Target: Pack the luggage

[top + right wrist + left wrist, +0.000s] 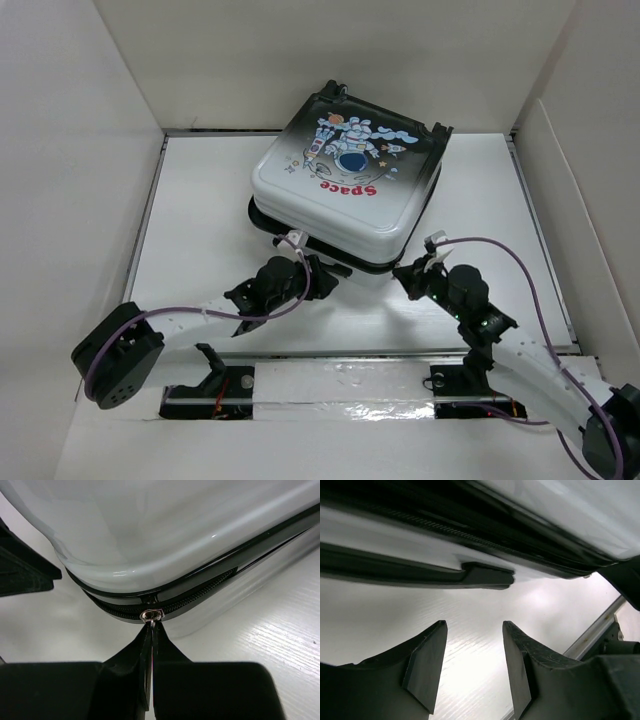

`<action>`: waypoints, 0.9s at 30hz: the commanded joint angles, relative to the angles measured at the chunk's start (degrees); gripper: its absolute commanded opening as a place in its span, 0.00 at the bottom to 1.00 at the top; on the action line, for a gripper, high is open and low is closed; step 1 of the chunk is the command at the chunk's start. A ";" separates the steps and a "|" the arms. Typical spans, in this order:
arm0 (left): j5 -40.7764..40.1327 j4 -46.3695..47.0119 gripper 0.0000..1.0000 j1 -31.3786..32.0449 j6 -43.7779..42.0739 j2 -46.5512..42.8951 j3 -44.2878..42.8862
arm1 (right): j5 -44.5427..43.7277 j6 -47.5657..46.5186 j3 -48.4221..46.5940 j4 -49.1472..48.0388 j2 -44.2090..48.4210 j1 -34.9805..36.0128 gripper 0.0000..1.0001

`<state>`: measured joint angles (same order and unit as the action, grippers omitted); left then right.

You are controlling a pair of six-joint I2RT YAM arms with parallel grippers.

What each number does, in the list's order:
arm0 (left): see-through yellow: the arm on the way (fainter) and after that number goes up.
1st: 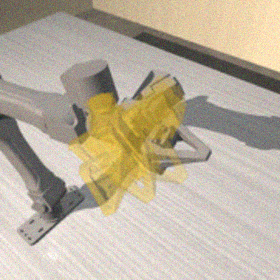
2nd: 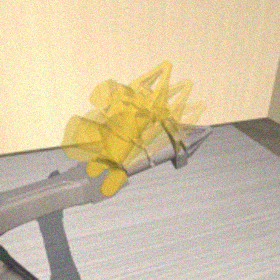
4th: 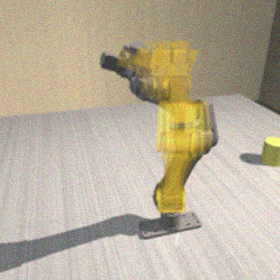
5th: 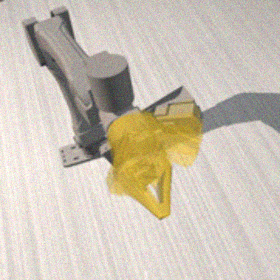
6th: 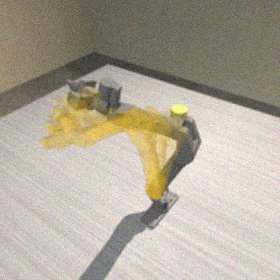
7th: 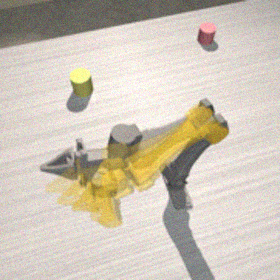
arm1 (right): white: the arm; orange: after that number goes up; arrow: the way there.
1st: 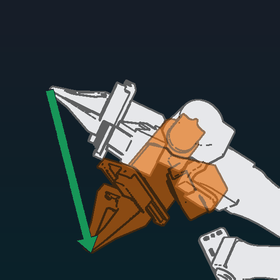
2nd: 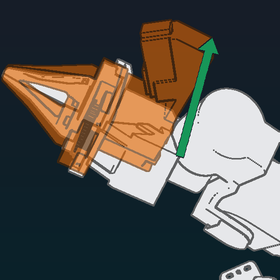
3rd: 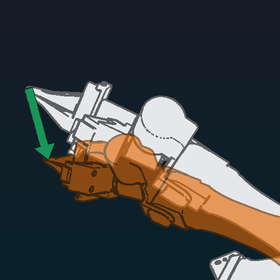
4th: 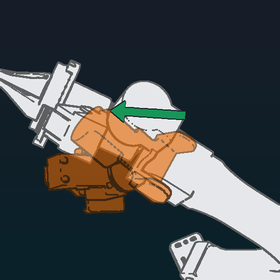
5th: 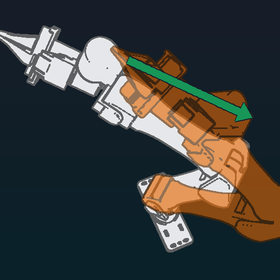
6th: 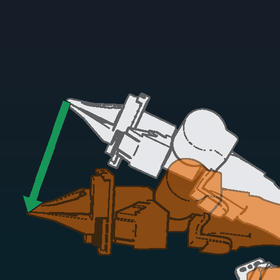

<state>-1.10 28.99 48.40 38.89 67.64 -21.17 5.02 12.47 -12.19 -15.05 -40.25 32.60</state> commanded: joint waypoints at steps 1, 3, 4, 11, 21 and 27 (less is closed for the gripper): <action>-1.09 4.14 0.46 1.08 0.04 1.35 -4.23 | -2.03 0.19 -0.91 -5.36 3.86 2.11 0.00; -1.27 5.02 0.46 1.08 0.04 2.67 -5.46 | -1.94 0.80 -0.47 -0.61 5.70 3.43 0.00; -2.05 5.80 0.46 1.08 -0.05 3.29 -5.98 | -1.85 1.15 -0.30 0.88 7.71 5.26 0.00; -2.33 7.83 0.46 1.61 -0.05 10.40 -12.84 | -1.42 2.38 -2.93 17.48 11.78 15.72 0.00; -1.62 9.68 0.45 5.65 0.66 19.02 -19.17 | -9.48 6.52 -9.60 -0.75 -4.97 28.75 0.00; -4.06 5.92 0.47 6.18 -0.04 15.97 -16.64 | -19.50 8.27 -14.53 -21.91 -23.87 28.75 0.00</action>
<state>-2.46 29.76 55.42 40.66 86.30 -34.96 -17.34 17.54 -23.00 -16.29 -58.61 58.39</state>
